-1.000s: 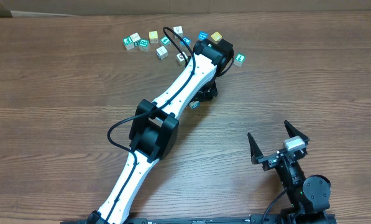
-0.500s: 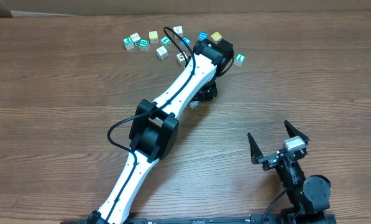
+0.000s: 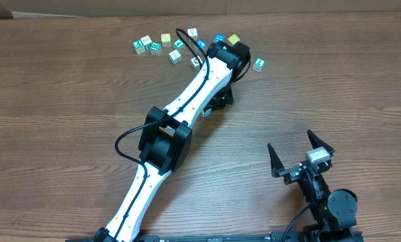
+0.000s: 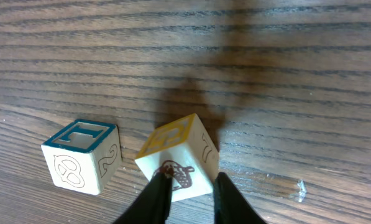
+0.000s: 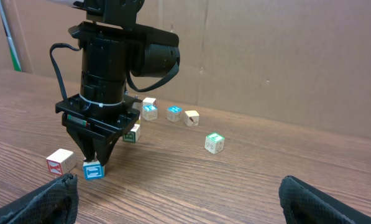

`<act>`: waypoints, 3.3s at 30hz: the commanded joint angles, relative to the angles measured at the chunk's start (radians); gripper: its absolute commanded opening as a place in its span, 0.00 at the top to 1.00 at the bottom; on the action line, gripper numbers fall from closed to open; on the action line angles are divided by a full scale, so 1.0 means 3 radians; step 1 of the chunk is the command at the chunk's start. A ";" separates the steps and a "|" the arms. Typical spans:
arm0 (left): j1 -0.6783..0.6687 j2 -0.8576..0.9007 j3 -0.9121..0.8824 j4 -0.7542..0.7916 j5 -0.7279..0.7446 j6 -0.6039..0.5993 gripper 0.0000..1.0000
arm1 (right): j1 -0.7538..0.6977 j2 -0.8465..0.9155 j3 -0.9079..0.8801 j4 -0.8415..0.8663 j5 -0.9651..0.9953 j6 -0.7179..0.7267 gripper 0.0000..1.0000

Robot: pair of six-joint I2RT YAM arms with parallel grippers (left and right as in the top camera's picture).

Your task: Form a horizontal line

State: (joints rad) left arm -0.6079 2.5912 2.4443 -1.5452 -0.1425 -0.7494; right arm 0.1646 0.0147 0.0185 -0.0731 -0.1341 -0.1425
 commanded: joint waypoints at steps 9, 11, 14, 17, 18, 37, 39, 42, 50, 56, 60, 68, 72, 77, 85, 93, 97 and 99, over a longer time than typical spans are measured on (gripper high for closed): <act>0.0017 0.0074 -0.0010 0.0011 0.0018 0.0024 0.96 | 0.0015 -0.0039 -0.0036 0.0011 -0.0006 -0.0001 0.00; 0.0018 0.0070 -0.0008 0.0015 0.0018 0.0045 0.96 | 0.0015 -0.0039 -0.0036 0.0011 -0.0006 -0.0001 0.00; 0.0031 0.0041 0.0031 0.0015 0.0018 0.0046 0.96 | 0.0015 -0.0039 -0.0036 0.0011 -0.0006 -0.0001 0.00; 0.0050 -0.0004 0.0117 0.0019 0.0018 0.0056 0.96 | 0.0015 -0.0039 -0.0036 0.0011 -0.0006 -0.0001 0.00; 0.0053 -0.0013 0.0155 0.0020 0.0018 0.0056 0.96 | 0.0015 -0.0039 -0.0036 0.0011 -0.0006 -0.0001 0.00; 0.0015 0.0027 0.0095 0.0303 -0.0099 0.0065 0.96 | 0.0015 -0.0039 -0.0036 0.0011 -0.0006 -0.0001 0.00; 0.0015 0.0027 0.0069 0.0303 -0.0098 0.0071 0.96 | 0.0015 -0.0039 -0.0036 0.0011 -0.0006 -0.0001 0.00; 0.0015 0.0027 0.0057 0.0300 -0.0095 0.0071 0.96 | 0.0015 -0.0039 -0.0036 0.0011 -0.0006 -0.0001 0.00; -0.0015 0.0028 0.0042 0.0253 -0.0072 0.0226 0.96 | 0.0015 -0.0039 -0.0036 0.0011 -0.0006 -0.0001 0.00; -0.0028 0.0028 0.0042 0.0338 -0.0074 0.0245 0.96 | 0.0015 -0.0039 -0.0036 0.0011 -0.0006 -0.0001 0.00; -0.0027 0.0028 0.0041 0.0370 -0.0072 0.0245 0.96 | 0.0015 -0.0039 -0.0036 0.0011 -0.0006 -0.0001 0.00; -0.0033 0.0029 0.0038 0.0354 -0.0070 0.0333 0.96 | 0.0015 -0.0039 -0.0036 0.0011 -0.0006 -0.0001 0.00; -0.0032 0.0053 0.0038 0.0375 -0.0071 0.0343 0.96 | 0.0015 -0.0039 -0.0036 0.0011 -0.0006 -0.0001 0.00; -0.0032 0.0085 0.0038 0.0429 -0.0010 0.0507 0.96 | 0.0015 -0.0039 -0.0036 0.0011 -0.0006 -0.0001 0.00; -0.0032 0.0085 0.0038 0.0328 0.0015 0.0511 0.96 | 0.0015 -0.0039 -0.0036 0.0011 -0.0006 -0.0001 0.00; -0.0032 0.0086 0.0038 0.0267 0.0015 0.0584 0.96 | 0.0015 -0.0039 -0.0036 0.0011 -0.0006 -0.0001 0.00; -0.0032 0.0086 0.0038 0.0225 0.0017 0.0632 0.96 | 0.0015 -0.0039 -0.0036 0.0011 -0.0006 -0.0001 0.00; -0.0032 0.0086 0.0038 0.0183 0.0017 0.0632 0.96 | 0.0015 -0.0039 -0.0036 0.0011 -0.0006 -0.0001 0.00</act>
State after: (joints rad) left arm -0.6140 2.5912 2.4596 -1.4792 -0.1459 -0.5846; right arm 0.1646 0.0147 0.0185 -0.0723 -0.1341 -0.1425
